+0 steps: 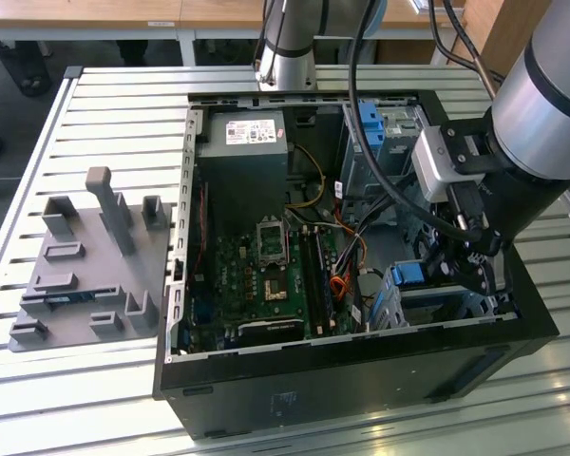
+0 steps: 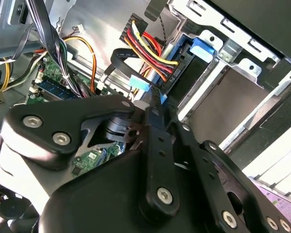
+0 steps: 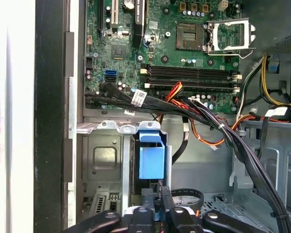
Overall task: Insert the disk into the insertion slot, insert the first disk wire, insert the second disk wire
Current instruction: 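Insert the second disk wire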
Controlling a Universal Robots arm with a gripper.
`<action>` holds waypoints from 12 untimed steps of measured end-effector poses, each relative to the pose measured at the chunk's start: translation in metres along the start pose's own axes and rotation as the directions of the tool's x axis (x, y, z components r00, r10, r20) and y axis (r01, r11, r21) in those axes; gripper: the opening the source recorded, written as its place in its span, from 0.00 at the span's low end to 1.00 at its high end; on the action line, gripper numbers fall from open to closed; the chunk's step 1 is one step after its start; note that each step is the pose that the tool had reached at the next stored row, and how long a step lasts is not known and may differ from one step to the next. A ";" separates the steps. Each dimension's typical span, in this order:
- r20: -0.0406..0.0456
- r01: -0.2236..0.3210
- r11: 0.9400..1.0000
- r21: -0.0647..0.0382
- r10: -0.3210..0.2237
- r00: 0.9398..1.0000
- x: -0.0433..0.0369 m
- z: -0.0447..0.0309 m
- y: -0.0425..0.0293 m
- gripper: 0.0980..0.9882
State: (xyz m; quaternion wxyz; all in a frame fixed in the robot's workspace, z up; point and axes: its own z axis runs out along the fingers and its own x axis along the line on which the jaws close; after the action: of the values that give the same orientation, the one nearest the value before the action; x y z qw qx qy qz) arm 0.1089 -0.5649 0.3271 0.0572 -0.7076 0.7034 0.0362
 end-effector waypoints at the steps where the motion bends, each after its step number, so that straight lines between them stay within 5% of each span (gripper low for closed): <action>1: 0.000 0.000 1.000 0.000 0.000 1.000 0.0000 0.0001 0.0000 0.14; 12: 0.000 0.000 1.000 0.000 0.000 1.000 -0.0018 -0.0133 -0.0004 0.14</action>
State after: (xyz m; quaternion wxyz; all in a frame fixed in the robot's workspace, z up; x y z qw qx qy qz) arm 0.1089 -0.5649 0.3405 0.0572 -0.7076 0.7034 0.0363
